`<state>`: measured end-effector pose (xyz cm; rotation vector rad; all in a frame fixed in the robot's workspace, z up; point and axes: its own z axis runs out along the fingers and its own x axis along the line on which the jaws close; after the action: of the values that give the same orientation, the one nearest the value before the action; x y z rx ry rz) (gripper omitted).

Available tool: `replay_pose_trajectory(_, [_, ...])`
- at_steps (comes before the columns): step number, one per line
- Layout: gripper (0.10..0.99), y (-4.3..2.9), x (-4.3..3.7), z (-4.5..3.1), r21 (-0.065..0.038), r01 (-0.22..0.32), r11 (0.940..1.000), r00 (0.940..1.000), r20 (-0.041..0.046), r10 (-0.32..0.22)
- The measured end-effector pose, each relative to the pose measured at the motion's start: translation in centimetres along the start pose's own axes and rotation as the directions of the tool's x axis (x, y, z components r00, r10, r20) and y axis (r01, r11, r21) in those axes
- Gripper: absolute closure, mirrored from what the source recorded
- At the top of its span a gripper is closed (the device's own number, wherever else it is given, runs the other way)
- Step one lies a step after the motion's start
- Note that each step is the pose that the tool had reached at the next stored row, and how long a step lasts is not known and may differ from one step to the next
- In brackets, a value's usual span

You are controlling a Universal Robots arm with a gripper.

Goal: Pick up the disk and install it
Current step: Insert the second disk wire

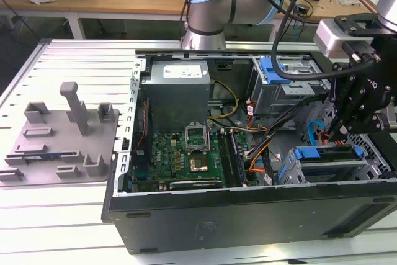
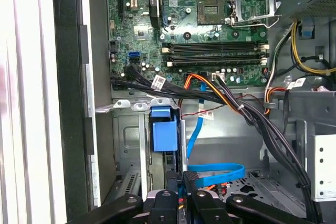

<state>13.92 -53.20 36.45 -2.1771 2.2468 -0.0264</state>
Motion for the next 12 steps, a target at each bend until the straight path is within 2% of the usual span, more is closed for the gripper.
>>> replay_pose_trajectory(12, [0.925,-0.14,0.23,0.48,0.000,0.000,1.0000,1.0000,0.0000,0.000])
